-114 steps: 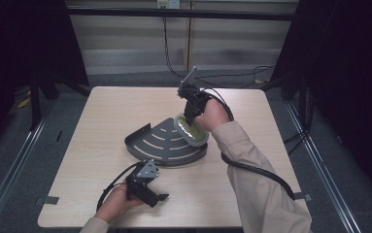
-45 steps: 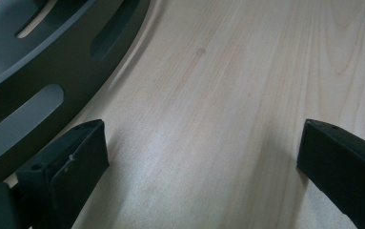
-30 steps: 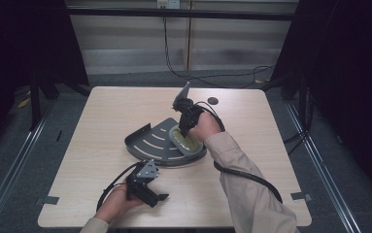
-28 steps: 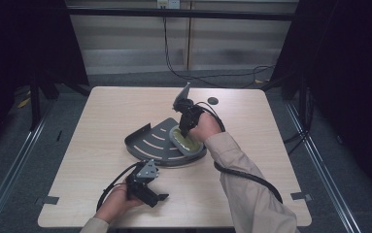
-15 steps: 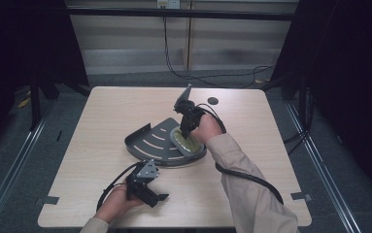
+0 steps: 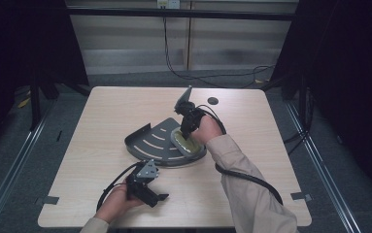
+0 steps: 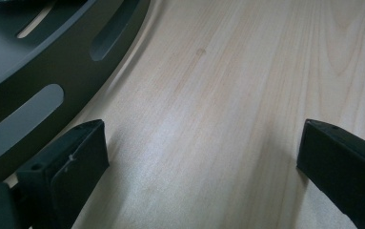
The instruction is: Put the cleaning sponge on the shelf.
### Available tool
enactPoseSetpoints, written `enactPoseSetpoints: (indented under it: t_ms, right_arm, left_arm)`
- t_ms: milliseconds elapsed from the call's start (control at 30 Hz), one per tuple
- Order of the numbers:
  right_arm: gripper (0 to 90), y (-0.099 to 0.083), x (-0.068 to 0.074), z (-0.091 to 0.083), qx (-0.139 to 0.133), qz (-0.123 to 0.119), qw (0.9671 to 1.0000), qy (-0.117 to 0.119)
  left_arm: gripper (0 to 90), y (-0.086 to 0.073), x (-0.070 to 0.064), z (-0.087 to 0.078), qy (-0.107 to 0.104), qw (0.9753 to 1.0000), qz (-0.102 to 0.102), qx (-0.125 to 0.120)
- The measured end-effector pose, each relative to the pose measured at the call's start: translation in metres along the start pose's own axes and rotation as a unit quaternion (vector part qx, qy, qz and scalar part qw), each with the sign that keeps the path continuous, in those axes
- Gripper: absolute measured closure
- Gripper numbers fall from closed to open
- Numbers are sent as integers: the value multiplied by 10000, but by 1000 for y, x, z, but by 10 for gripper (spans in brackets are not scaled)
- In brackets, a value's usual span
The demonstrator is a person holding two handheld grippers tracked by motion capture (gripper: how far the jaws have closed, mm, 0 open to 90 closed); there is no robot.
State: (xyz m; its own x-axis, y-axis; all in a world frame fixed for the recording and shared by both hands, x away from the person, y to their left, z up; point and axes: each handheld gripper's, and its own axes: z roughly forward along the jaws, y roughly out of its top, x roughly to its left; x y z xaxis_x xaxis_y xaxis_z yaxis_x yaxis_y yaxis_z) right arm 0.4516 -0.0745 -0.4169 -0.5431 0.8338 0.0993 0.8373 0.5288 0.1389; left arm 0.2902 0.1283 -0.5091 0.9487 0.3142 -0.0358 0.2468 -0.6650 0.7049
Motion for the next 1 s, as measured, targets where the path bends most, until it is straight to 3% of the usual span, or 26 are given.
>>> enactPoseSetpoints:
  t_ms: [733,1000]
  right_arm:
    - [712,0,0,7,-45,-31,10000,-12]
    - [633,0,2,2,-149,-79,9998,-75]
  left_arm:
    - [26,0,0,0,-1,10000,7,-12]
    - [26,0,0,0,-1,10000,8,-11]
